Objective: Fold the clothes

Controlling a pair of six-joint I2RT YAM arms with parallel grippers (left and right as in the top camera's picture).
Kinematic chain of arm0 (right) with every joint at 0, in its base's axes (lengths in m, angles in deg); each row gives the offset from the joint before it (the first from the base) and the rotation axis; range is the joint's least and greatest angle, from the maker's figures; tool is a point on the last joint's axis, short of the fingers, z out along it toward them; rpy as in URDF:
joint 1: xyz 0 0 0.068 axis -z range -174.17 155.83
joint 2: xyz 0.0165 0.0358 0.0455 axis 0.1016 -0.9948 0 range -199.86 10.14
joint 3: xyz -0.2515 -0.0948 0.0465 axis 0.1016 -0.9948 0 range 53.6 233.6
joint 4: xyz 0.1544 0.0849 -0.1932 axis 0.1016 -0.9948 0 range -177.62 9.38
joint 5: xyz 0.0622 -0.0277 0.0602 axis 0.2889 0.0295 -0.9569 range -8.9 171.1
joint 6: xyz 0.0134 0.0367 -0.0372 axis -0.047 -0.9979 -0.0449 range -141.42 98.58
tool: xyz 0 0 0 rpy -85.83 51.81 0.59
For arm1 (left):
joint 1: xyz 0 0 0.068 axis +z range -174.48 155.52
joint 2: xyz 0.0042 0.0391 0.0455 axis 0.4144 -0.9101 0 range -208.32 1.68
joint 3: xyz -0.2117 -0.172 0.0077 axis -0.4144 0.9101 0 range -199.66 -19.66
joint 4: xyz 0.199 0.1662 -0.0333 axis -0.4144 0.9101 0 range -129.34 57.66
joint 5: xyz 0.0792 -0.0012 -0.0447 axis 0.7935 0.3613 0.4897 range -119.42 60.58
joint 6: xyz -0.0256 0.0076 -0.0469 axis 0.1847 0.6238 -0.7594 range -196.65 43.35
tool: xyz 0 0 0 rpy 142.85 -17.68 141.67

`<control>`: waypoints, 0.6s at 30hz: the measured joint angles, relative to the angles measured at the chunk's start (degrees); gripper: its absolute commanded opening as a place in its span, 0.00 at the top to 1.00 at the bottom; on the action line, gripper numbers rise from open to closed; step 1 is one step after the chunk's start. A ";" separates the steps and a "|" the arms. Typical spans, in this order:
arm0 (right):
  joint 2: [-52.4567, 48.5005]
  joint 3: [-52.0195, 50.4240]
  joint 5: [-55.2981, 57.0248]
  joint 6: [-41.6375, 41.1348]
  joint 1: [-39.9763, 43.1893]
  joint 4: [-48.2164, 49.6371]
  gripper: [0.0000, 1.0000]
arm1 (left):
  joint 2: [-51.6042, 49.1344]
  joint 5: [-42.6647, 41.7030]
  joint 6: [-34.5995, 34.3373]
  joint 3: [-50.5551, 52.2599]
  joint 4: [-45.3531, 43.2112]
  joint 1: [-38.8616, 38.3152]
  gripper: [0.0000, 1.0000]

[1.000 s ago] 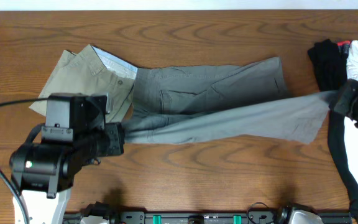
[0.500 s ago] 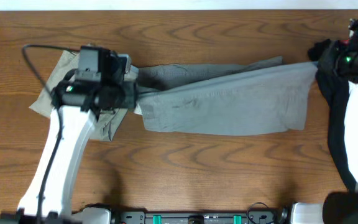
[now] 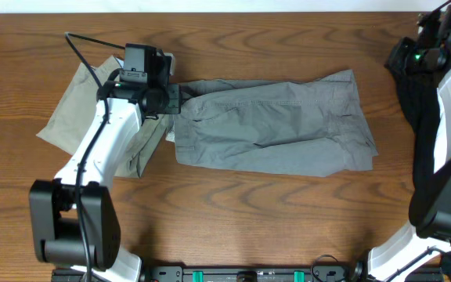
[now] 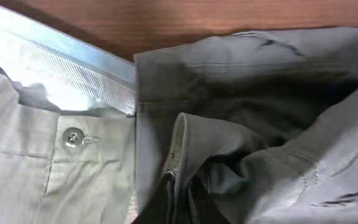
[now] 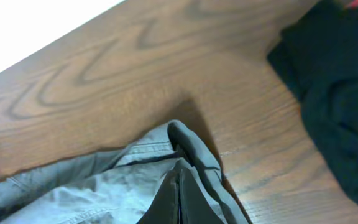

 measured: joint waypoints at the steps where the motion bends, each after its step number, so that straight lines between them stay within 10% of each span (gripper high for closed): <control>1: -0.70 0.00 -0.37 0.20 -0.04 -0.15 0.99 | -0.63 0.44 0.04 0.00 -0.28 0.00 0.89; 5: -2.49 -0.02 -1.49 1.40 -0.33 -3.21 0.99 | -2.91 2.97 0.39 0.00 -1.73 0.00 0.83; 9: -2.78 0.00 -2.86 3.72 -1.79 -7.50 0.90 | -3.32 5.29 0.74 0.00 -2.84 0.00 0.31; 12: -3.74 -0.02 -4.42 6.49 -4.20 -10.54 0.49 | -3.32 6.64 0.42 0.00 -2.75 0.00 0.28; 18: -6.78 -2.51 -1.70 9.27 -9.42 -9.46 0.33 | -2.51 6.99 -0.42 -0.02 0.37 0.02 0.27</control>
